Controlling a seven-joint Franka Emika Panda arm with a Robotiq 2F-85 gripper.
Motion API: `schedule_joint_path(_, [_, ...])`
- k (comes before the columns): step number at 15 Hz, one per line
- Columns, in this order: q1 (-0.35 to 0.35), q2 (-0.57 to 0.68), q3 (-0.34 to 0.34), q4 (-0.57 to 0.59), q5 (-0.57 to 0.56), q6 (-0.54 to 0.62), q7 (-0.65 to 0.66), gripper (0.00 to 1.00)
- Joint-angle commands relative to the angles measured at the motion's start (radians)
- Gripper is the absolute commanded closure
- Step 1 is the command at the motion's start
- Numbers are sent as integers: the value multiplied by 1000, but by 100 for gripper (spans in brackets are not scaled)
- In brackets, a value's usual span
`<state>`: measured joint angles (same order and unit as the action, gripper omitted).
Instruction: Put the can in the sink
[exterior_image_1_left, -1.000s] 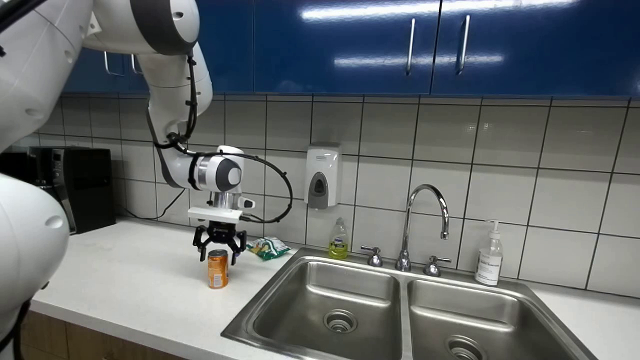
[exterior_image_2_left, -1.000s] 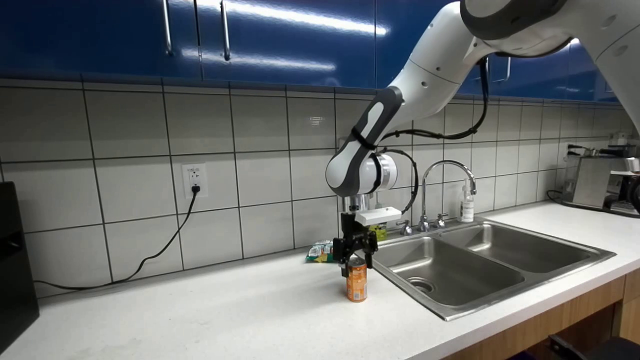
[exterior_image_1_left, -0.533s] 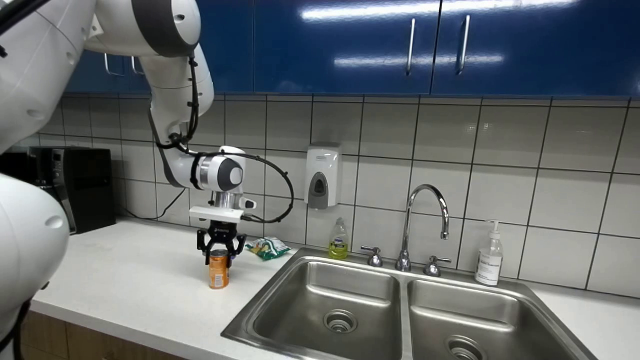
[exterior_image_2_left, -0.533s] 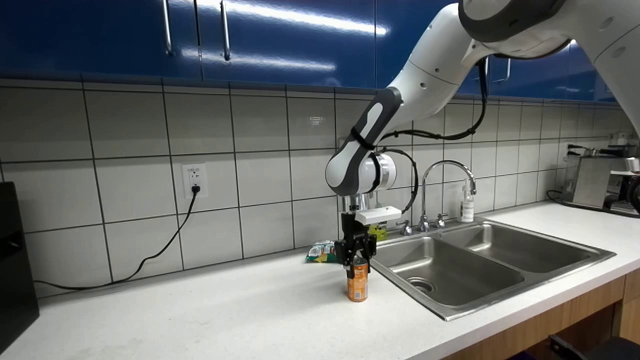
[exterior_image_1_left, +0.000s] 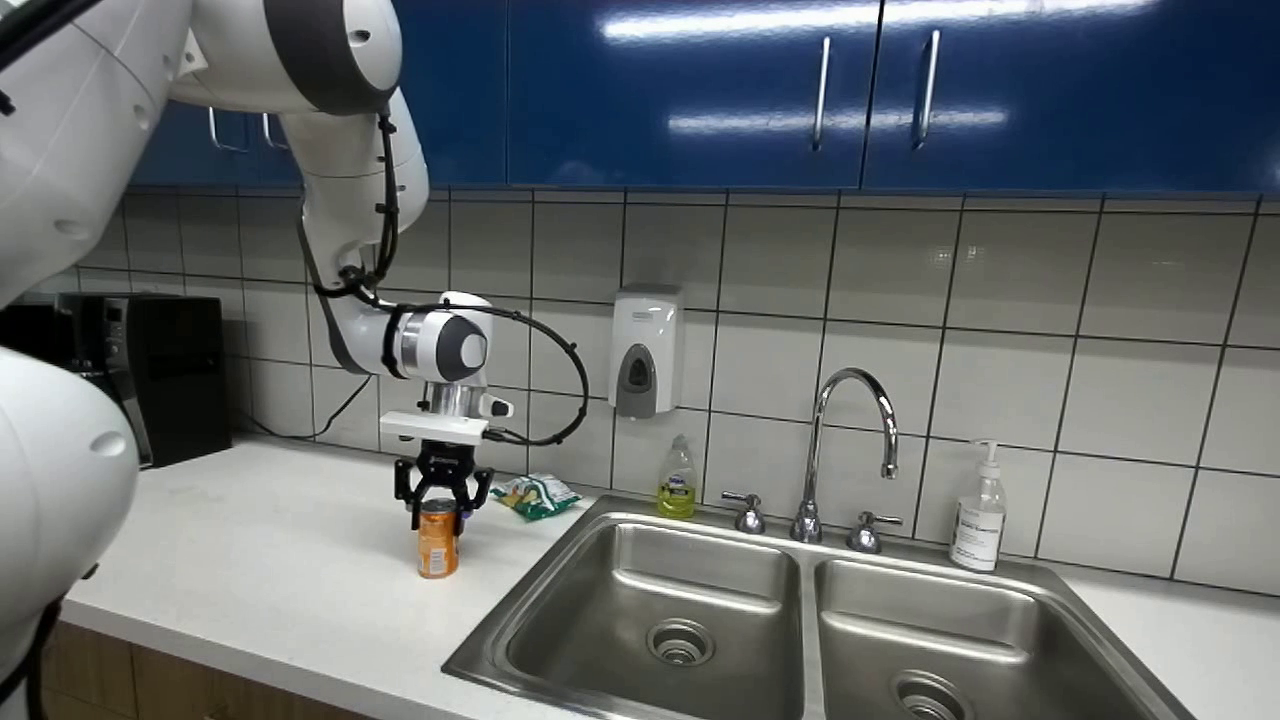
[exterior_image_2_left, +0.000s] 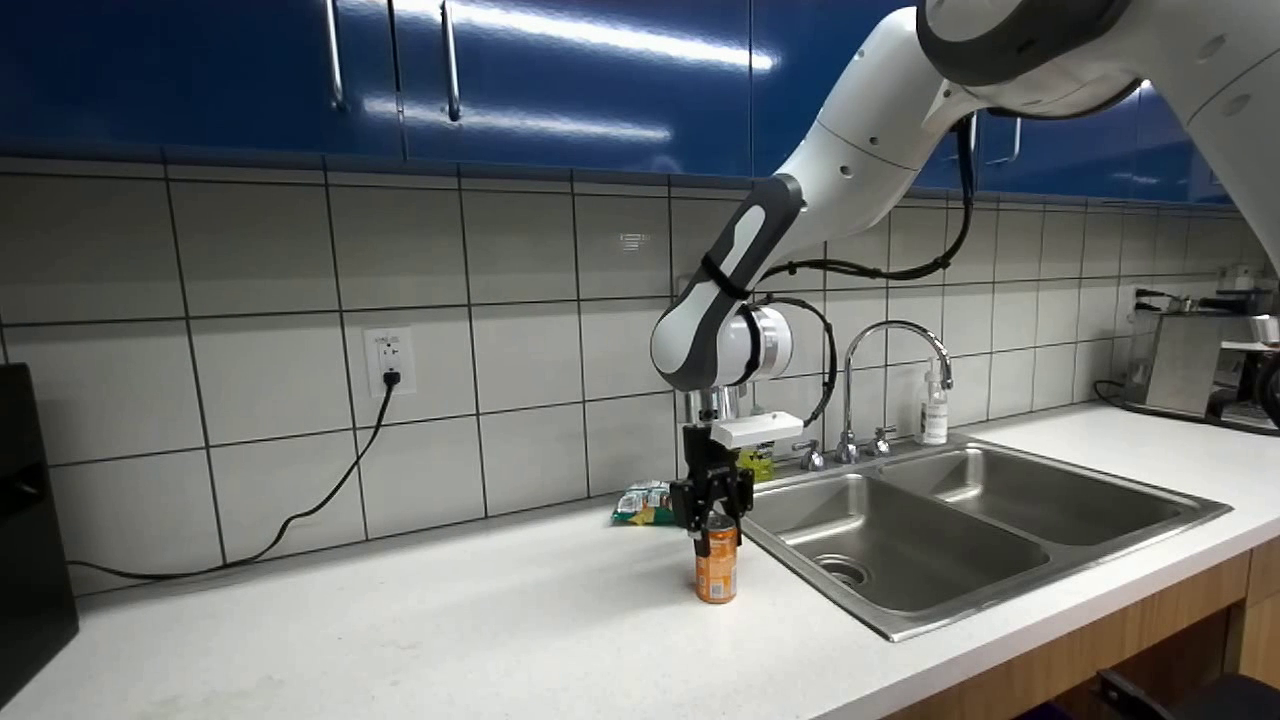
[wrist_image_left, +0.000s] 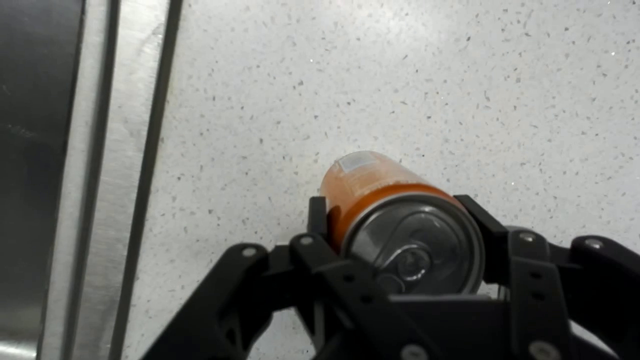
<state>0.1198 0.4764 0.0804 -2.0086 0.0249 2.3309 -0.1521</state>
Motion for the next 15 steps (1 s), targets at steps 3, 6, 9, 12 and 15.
schedule_joint_path(3, [2, -61, 2, 12, -27, -76, 53, 61])
schedule_joint_path(6, [1, -89, 3, 9, -23, -91, 60, 61])
schedule_joint_path(9, [-5, -103, 0, 7, -17, -101, 69, 61])
schedule_joint_path(12, [-19, -106, -13, 1, -13, -94, 77, 61])
schedule_joint_path(15, [-43, -109, -40, -7, -8, -88, 85, 61])
